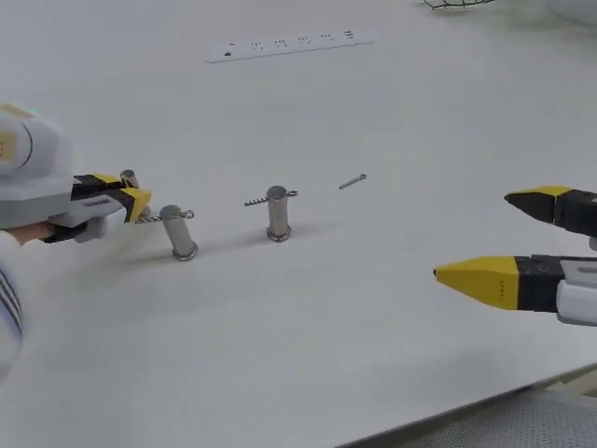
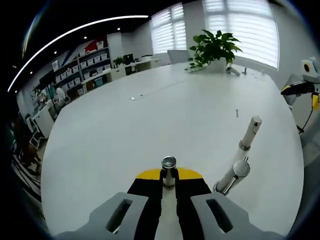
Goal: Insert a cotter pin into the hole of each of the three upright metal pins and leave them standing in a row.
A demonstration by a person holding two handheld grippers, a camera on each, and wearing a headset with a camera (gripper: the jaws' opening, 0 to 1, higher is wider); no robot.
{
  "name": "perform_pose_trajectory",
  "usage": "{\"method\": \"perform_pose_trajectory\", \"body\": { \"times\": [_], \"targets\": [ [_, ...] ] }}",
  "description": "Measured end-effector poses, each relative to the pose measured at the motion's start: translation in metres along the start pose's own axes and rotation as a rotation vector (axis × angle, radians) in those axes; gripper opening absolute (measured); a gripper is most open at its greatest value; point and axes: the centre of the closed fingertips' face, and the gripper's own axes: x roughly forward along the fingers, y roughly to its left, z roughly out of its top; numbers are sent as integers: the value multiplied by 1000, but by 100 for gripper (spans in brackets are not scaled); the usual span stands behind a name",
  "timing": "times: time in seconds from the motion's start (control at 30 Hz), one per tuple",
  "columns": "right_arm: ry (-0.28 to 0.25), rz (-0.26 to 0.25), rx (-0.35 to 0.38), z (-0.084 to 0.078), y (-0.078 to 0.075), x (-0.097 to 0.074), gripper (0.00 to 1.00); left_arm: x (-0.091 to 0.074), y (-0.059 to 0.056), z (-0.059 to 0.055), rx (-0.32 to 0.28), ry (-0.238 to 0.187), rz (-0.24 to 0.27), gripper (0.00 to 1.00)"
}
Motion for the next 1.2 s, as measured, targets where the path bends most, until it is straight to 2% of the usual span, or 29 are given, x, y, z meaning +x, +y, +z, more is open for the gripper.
{"method": "perform_pose_trajectory", "body": {
  "times": [0.07,0.2,0.33,0.43,0.63,0.77,0.87,0.93,1.07,1.2],
  "targets": [
    [-6,4,1,0,-1,0,86,-3,2,5,-44,-23,0,5],
    [-15,11,2,1,2,2,86,-15,6,11,-56,-40,16,5],
    [-23,23,-5,2,5,3,86,-29,7,18,-105,-68,13,5],
    [-34,31,-10,4,7,4,86,-44,6,27,-93,-94,20,5],
    [-50,41,-16,10,11,3,86,-67,0,42,-118,-137,23,5],
    [-91,62,14,18,14,1,85,-81,-9,51,-107,-163,23,5],
    [-94,61,7,19,14,1,85,-89,-19,55,-103,-171,13,5],
    [-92,61,3,20,14,0,85,-95,-28,59,-117,-190,-6,5],
    [-104,65,5,22,15,0,85,-94,-35,65,-105,-212,-28,5],
    [-105,66,-3,22,16,1,85,-98,-52,64,-100,-212,-47,5]
  ]
}}
